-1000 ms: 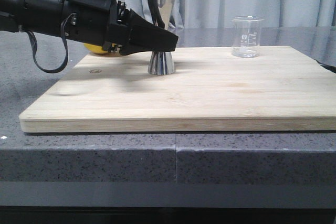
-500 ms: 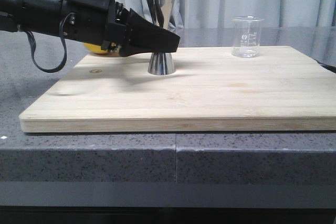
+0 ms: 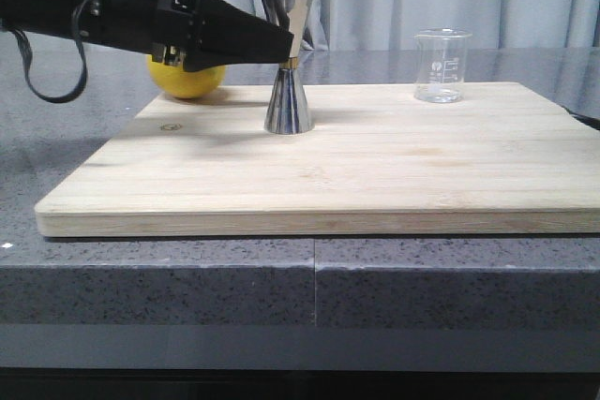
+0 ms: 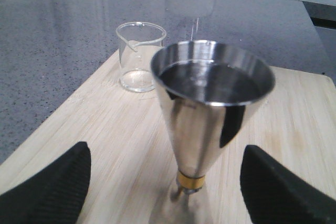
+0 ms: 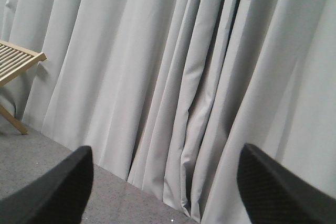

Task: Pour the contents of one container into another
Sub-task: 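Open the left gripper and withdraw it up from the jigger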

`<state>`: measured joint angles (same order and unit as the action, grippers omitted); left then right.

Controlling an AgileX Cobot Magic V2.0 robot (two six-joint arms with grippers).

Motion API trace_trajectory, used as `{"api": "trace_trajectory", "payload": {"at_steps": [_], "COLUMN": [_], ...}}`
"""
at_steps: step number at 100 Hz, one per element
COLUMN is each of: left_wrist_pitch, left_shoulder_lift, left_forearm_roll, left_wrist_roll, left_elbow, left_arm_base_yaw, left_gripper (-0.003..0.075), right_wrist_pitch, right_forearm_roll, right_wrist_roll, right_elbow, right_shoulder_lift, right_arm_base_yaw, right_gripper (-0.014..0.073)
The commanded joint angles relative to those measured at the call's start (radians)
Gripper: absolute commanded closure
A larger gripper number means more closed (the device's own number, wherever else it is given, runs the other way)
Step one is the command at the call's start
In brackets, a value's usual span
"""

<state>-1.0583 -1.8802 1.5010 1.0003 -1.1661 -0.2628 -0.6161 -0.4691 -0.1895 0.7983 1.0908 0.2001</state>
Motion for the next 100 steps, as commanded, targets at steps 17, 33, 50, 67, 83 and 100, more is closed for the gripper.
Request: {"api": "trace_trajectory", "payload": {"at_steps": [17, 33, 50, 67, 83, 100], "left_wrist_pitch": [-0.057, -0.059, -0.070, -0.111, -0.036, 0.227], "left_shoulder_lift": [0.094, 0.122, 0.152, 0.207, 0.289, 0.386], "left_forearm_roll": [0.013, 0.024, 0.055, 0.051, -0.036, -0.250], "left_wrist_roll": [-0.002, 0.034, 0.114, 0.158, 0.203, 0.199], "left_elbow": [-0.025, -0.025, -0.025, -0.027, -0.027, -0.027], "left_arm_base_yaw": [0.023, 0.055, 0.113, 0.190, 0.272, 0.357], "left_gripper": [0.0174, 0.0174, 0.0174, 0.0175, 0.0175, 0.0175], "right_wrist_pitch": [-0.059, -0.059, -0.058, -0.047, 0.004, 0.093], "right_forearm_roll": [0.016, 0.016, 0.016, 0.016, 0.045, 0.078], "right_wrist_roll": [-0.003, -0.003, -0.003, -0.003, -0.003, 0.007], "right_elbow": [0.026, 0.026, 0.026, 0.026, 0.028, 0.043], "right_shoulder_lift": [-0.024, -0.024, -0.024, -0.024, -0.024, -0.024], "right_arm_base_yaw": [0.004, 0.004, 0.004, 0.004, -0.017, -0.087], "right_gripper": [0.0078, 0.0078, 0.0078, 0.0078, 0.0078, 0.0078]}}
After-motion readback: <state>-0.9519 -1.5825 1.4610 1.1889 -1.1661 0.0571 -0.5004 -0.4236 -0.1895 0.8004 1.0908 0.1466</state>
